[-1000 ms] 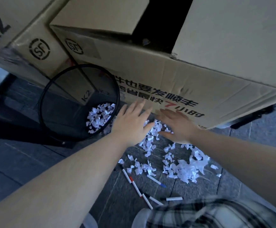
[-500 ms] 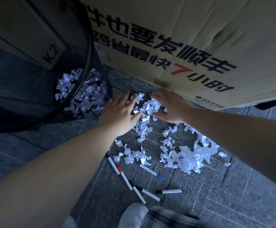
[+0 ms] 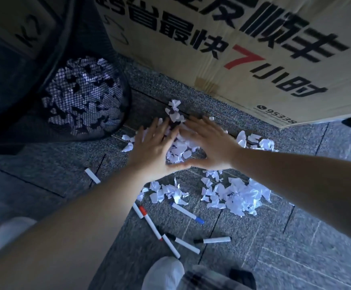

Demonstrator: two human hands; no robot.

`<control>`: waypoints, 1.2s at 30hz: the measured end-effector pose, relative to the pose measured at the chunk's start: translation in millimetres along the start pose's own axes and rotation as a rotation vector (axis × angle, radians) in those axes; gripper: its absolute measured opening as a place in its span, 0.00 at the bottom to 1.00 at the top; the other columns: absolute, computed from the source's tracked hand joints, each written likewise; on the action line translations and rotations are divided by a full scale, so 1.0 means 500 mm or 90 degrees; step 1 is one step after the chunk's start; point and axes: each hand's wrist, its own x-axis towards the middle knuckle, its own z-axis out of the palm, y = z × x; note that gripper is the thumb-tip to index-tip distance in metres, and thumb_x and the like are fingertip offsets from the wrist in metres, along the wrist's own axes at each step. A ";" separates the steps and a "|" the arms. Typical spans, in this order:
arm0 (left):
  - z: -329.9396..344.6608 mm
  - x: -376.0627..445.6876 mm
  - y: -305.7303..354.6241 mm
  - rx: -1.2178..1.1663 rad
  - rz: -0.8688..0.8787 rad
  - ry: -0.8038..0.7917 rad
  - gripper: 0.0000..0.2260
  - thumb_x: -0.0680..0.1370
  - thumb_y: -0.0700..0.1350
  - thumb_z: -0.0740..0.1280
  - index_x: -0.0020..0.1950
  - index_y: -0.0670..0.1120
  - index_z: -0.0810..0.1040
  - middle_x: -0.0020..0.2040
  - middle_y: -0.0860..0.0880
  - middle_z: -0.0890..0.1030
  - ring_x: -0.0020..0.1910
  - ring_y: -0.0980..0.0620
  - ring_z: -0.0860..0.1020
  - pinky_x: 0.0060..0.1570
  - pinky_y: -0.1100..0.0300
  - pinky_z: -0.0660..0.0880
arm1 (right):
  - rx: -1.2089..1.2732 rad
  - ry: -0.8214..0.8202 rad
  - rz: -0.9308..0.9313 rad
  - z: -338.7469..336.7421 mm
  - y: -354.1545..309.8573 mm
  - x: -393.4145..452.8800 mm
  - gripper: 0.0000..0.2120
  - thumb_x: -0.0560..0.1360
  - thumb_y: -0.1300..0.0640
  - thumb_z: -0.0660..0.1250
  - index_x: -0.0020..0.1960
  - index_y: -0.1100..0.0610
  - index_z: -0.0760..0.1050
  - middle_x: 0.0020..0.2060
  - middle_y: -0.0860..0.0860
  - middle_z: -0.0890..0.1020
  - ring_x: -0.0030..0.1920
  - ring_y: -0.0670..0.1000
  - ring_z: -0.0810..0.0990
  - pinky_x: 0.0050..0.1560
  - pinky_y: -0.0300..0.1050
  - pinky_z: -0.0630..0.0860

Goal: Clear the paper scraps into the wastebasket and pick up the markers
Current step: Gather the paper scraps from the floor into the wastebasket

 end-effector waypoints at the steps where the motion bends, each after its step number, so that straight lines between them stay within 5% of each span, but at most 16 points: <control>1: 0.009 -0.009 0.006 0.008 0.018 -0.003 0.49 0.62 0.80 0.39 0.75 0.53 0.36 0.78 0.45 0.42 0.76 0.43 0.45 0.72 0.38 0.49 | -0.008 -0.010 -0.019 0.006 0.000 -0.018 0.42 0.70 0.27 0.53 0.75 0.50 0.52 0.76 0.54 0.54 0.75 0.54 0.50 0.73 0.57 0.42; 5: 0.042 -0.042 0.020 0.015 0.073 -0.006 0.49 0.62 0.79 0.46 0.76 0.54 0.38 0.77 0.45 0.42 0.76 0.44 0.46 0.72 0.39 0.44 | -0.060 -0.066 -0.068 0.031 0.014 -0.089 0.43 0.70 0.26 0.50 0.75 0.53 0.55 0.75 0.56 0.58 0.75 0.55 0.53 0.72 0.60 0.45; 9: 0.061 -0.055 0.029 0.067 0.089 0.070 0.43 0.67 0.75 0.54 0.74 0.49 0.60 0.74 0.43 0.63 0.71 0.42 0.65 0.68 0.38 0.58 | -0.122 -0.107 -0.090 0.052 0.018 -0.135 0.43 0.69 0.25 0.49 0.74 0.53 0.58 0.72 0.57 0.63 0.72 0.58 0.60 0.72 0.61 0.53; 11: 0.063 -0.054 0.032 0.079 0.101 0.127 0.36 0.70 0.71 0.58 0.68 0.46 0.69 0.66 0.42 0.73 0.62 0.42 0.73 0.60 0.43 0.70 | -0.160 -0.101 -0.094 0.055 0.012 -0.138 0.41 0.70 0.26 0.48 0.72 0.53 0.61 0.69 0.56 0.69 0.68 0.58 0.68 0.69 0.58 0.55; 14: 0.065 -0.053 0.038 0.093 0.135 0.175 0.26 0.73 0.63 0.64 0.58 0.43 0.71 0.52 0.42 0.78 0.46 0.45 0.77 0.41 0.52 0.76 | -0.196 -0.042 -0.145 0.056 0.005 -0.119 0.32 0.72 0.30 0.52 0.66 0.52 0.66 0.59 0.54 0.78 0.56 0.57 0.77 0.59 0.53 0.69; 19: 0.032 -0.027 0.054 0.033 0.101 0.100 0.09 0.69 0.37 0.71 0.45 0.41 0.73 0.35 0.44 0.78 0.24 0.49 0.71 0.19 0.64 0.62 | -0.071 0.003 -0.178 0.030 -0.022 -0.058 0.09 0.71 0.57 0.68 0.49 0.55 0.71 0.36 0.51 0.77 0.34 0.51 0.75 0.32 0.45 0.76; 22: 0.008 -0.013 0.052 0.035 0.040 0.026 0.08 0.77 0.35 0.60 0.55 0.41 0.72 0.38 0.46 0.76 0.23 0.53 0.64 0.19 0.62 0.56 | -0.067 -0.095 -0.155 0.000 -0.037 -0.032 0.04 0.77 0.57 0.63 0.47 0.56 0.68 0.31 0.50 0.73 0.29 0.50 0.73 0.28 0.42 0.77; 25: -0.021 -0.017 0.042 0.012 0.036 -0.014 0.11 0.78 0.33 0.56 0.59 0.41 0.69 0.35 0.49 0.69 0.27 0.53 0.67 0.24 0.58 0.64 | -0.033 -0.185 -0.083 -0.034 -0.047 -0.022 0.05 0.80 0.60 0.55 0.56 0.57 0.65 0.33 0.51 0.72 0.31 0.51 0.75 0.33 0.43 0.77; 30: -0.086 -0.043 0.023 -0.002 0.015 -0.088 0.07 0.77 0.32 0.55 0.51 0.41 0.67 0.31 0.50 0.64 0.26 0.55 0.61 0.24 0.60 0.57 | -0.014 -0.233 0.020 -0.091 -0.042 -0.038 0.10 0.80 0.63 0.55 0.60 0.58 0.62 0.30 0.48 0.66 0.27 0.47 0.67 0.26 0.39 0.65; 36: -0.195 -0.064 0.013 -0.030 -0.025 -0.031 0.07 0.78 0.35 0.57 0.43 0.44 0.63 0.30 0.50 0.64 0.25 0.54 0.62 0.25 0.58 0.60 | 0.021 -0.149 0.119 -0.179 -0.040 -0.070 0.12 0.79 0.60 0.58 0.62 0.58 0.63 0.32 0.49 0.71 0.33 0.51 0.75 0.33 0.44 0.78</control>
